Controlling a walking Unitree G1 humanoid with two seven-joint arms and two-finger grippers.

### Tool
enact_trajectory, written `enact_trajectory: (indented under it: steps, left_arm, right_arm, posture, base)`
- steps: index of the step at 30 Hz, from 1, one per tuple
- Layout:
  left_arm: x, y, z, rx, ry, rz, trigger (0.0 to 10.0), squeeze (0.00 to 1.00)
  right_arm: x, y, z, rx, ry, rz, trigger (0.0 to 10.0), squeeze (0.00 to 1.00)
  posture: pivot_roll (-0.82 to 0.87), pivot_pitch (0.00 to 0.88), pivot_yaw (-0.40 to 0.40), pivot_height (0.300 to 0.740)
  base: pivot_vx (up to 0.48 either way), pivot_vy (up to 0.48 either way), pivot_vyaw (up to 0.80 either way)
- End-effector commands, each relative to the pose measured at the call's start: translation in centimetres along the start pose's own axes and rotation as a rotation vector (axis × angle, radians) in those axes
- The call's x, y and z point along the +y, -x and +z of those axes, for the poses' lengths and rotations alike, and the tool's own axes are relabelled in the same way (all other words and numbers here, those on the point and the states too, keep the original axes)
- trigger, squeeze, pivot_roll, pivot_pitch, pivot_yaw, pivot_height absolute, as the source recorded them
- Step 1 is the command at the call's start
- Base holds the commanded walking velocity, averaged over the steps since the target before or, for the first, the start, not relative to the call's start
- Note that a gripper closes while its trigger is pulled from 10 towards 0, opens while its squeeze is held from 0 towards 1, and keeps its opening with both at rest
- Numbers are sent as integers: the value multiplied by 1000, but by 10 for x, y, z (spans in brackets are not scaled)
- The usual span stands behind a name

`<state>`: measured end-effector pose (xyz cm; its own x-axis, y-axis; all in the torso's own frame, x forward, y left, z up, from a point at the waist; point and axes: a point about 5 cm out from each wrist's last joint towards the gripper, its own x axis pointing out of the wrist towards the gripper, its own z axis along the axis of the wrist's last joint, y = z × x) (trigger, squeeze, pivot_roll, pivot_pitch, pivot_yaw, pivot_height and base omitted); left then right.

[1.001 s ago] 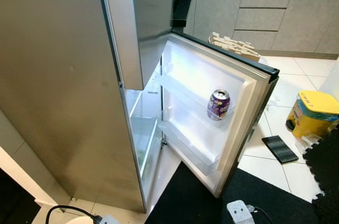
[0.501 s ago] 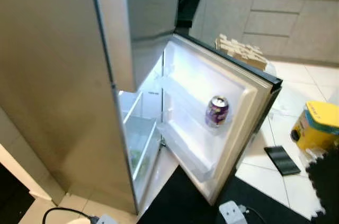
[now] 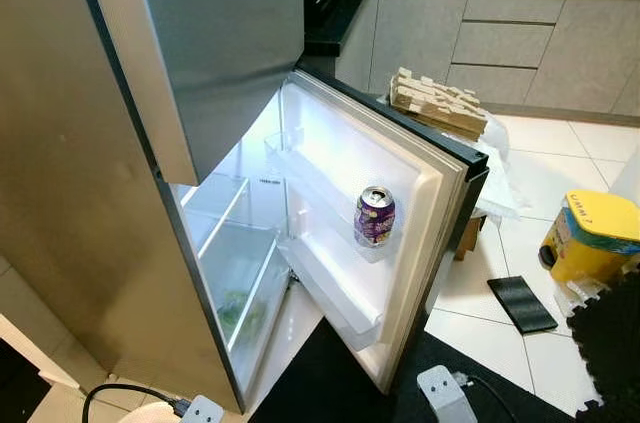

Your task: Restocking fridge

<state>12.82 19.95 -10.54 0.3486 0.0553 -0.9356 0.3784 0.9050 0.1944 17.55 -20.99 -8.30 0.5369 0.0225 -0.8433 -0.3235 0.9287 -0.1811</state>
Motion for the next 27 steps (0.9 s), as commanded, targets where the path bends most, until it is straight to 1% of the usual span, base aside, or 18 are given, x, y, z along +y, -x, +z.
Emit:
enact_trajectory:
  steps: [1, 2, 3, 4, 5, 7, 11, 14, 15, 16, 17, 18, 19, 20, 22, 23, 25, 27]
  left_arm:
    - [-4, 0, -7, 23, 3, -10, 10000, 0]
    - [-4, 0, -7, 23, 3, -10, 10000, 0]
    - [-4, 0, -7, 22, 4, -4, 10000, 0]
    - [-3, 0, -7, 21, 9, 1, 10000, 0]
    - [-3, 0, -7, 21, 9, 1, 10000, 0]
    - [-2, 0, -7, 20, 15, 3, 10000, 0]
    - [-2, 0, -7, 19, 16, 4, 10000, 0]
    - [-2, 0, -7, 18, 17, 4, 10000, 0]
    - [-2, 0, -7, 18, 17, 4, 10000, 0]
    - [-2, 0, -7, 19, 17, 4, 10000, 0]
    - [-2, 0, -7, 19, 17, 4, 10000, 0]
    - [-3, 1, -8, 22, 17, 2, 10000, 0]
    - [-3, 1, -8, 22, 17, 2, 10000, 0]
    - [-3, 1, -9, 23, 17, 1, 10000, 0]
    - [-4, 1, -11, 27, 17, 0, 10000, 0]
    - [-4, 1, -11, 27, 17, 0, 10000, 0]
    - [-5, 1, -12, 30, 18, -1, 10000, 0]
    - [-5, 1, -13, 31, 18, -2, 10000, 0]
  right_arm:
    - [-1, -2, 18, -71, -13, 4, 10000, 0]
    - [-1, -2, 18, -71, -13, 4, 10000, 0]
    - [-2, -3, 27, -104, -17, 5, 10000, 0]
    - [-5, -4, 41, -158, -23, 9, 10000, 0]
    - [-5, -4, 41, -158, -23, 9, 10000, 0]
    - [-7, -4, 55, -209, -36, 19, 10000, 0]
    - [-8, -4, 64, -240, -47, 28, 10000, 0]
    - [0, -3, 96, -355, -41, 155, 10000, 0]
    - [0, -3, 96, -355, -41, 155, 10000, 0]
    - [3, -2, 106, -391, -40, 207, 10000, 0]
    - [3, -2, 106, -391, -40, 207, 10000, 0]
    - [8, 0, 116, -430, -46, 280, 10000, 0]
    - [8, 0, 116, -430, -46, 280, 10000, 0]
    - [11, 2, 122, -456, -51, 328, 10000, 0]
    - [20, 7, 141, -524, -50, 481, 10000, 0]
    - [20, 7, 141, -524, -50, 481, 10000, 0]
    - [25, 11, 152, -562, -37, 566, 10000, 0]
    - [27, 14, 160, -588, -30, 613, 10000, 0]
  posture:
    - [-131, 0, 24, 740]
    - [-131, 0, 24, 740]
    - [-131, 0, 25, 740]
    - [-131, 0, 24, 740]
    - [-131, 0, 24, 740]
    - [-129, 0, 24, 740]
    - [-129, 0, 24, 740]
    - [-124, 0, 22, 740]
    - [-124, 0, 22, 740]
    - [-123, 0, 22, 740]
    - [-123, 0, 22, 740]
    - [-123, 0, 22, 740]
    - [-123, 0, 22, 740]
    - [-122, 0, 23, 740]
    - [-119, 0, 18, 740]
    - [-119, 0, 18, 740]
    - [-117, 0, 16, 740]
    - [-117, 0, 15, 740]
  base:
    - [0, -480, 0]
    - [0, -480, 0]
    - [0, -480, 0]
    - [0, 0, 0]
    - [0, 0, 0]
    - [0, 0, 0]
    - [0, 0, 0]
    - [0, 0, 0]
    - [0, 0, 0]
    - [0, 0, 0]
    - [0, 0, 0]
    - [0, 0, 0]
    - [0, 0, 0]
    - [0, 0, 0]
    - [0, 0, 0]
    - [0, 0, 0]
    - [0, 0, 0]
    - [0, 0, 0]
